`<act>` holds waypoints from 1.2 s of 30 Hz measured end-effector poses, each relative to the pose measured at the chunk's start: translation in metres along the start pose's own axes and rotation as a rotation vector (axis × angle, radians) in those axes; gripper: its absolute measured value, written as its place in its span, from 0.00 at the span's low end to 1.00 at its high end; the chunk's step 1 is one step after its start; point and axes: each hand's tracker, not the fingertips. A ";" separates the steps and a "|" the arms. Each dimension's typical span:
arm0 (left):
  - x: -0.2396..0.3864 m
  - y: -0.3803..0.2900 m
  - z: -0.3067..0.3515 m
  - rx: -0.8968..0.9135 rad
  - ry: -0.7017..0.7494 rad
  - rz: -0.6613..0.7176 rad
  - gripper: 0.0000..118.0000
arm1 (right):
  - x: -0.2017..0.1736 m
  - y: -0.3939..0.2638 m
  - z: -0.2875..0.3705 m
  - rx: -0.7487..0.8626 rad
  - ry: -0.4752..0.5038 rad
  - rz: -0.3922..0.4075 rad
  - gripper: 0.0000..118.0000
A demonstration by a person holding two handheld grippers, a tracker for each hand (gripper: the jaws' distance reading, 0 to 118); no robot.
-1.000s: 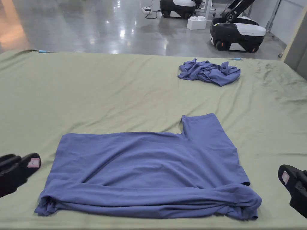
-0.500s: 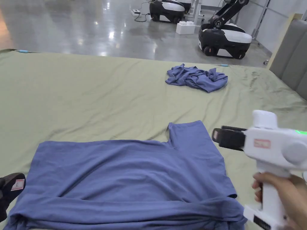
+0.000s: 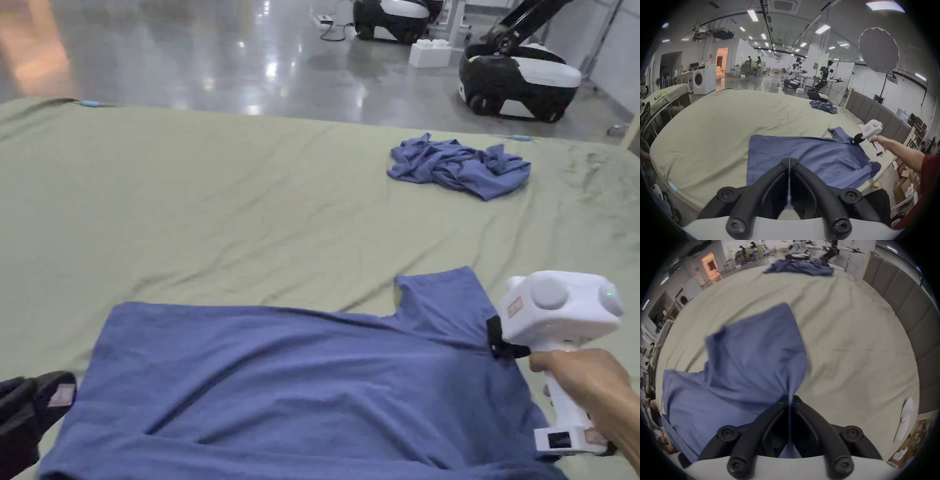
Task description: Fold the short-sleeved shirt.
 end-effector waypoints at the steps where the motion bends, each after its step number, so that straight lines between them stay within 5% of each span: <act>1: -0.006 0.015 -0.018 -0.006 -0.006 0.011 0.44 | -0.003 -0.001 0.008 0.010 0.050 -0.050 0.03; 2: -0.015 0.027 -0.034 -0.013 -0.020 0.029 0.68 | -0.004 -0.001 0.009 -0.007 0.118 -0.061 0.03; 3: -0.025 0.042 -0.060 -0.044 -0.048 0.064 0.79 | -0.003 -0.014 0.021 -0.022 0.162 -0.076 0.03; 6: -0.055 0.078 -0.147 -0.197 -0.015 0.152 0.79 | -0.015 -0.023 0.032 0.040 0.048 -0.014 0.03; 11: -0.093 0.074 -0.278 -0.568 0.322 0.072 0.79 | -0.006 -0.017 0.012 0.006 0.118 -0.104 0.03; 16: -0.112 0.055 -0.310 -0.640 0.302 0.102 0.79 | -0.006 -0.017 0.007 -0.003 0.128 -0.092 0.03; 17: -0.109 0.057 -0.307 -0.633 0.301 0.092 0.75 | -0.006 -0.016 0.007 -0.004 0.132 -0.084 0.03; 18: -0.108 0.058 -0.298 -0.612 0.284 0.075 0.54 | -0.006 -0.015 0.008 0.004 0.134 -0.075 0.03; 19: -0.108 0.062 -0.295 -0.577 0.243 0.070 0.14 | -0.006 -0.018 0.012 0.020 0.140 -0.075 0.03; 20: -0.110 0.066 -0.294 -0.570 0.237 0.069 0.02 | -0.006 -0.018 0.014 0.027 0.150 -0.077 0.03; 25: -0.108 0.067 -0.258 -0.448 0.151 0.116 0.02 | 0.002 -0.029 0.051 0.152 0.233 -0.098 0.03; 36: -0.072 0.040 -0.066 -0.246 -0.073 0.057 0.02 | 0.028 -0.132 0.165 0.273 0.407 -0.078 0.03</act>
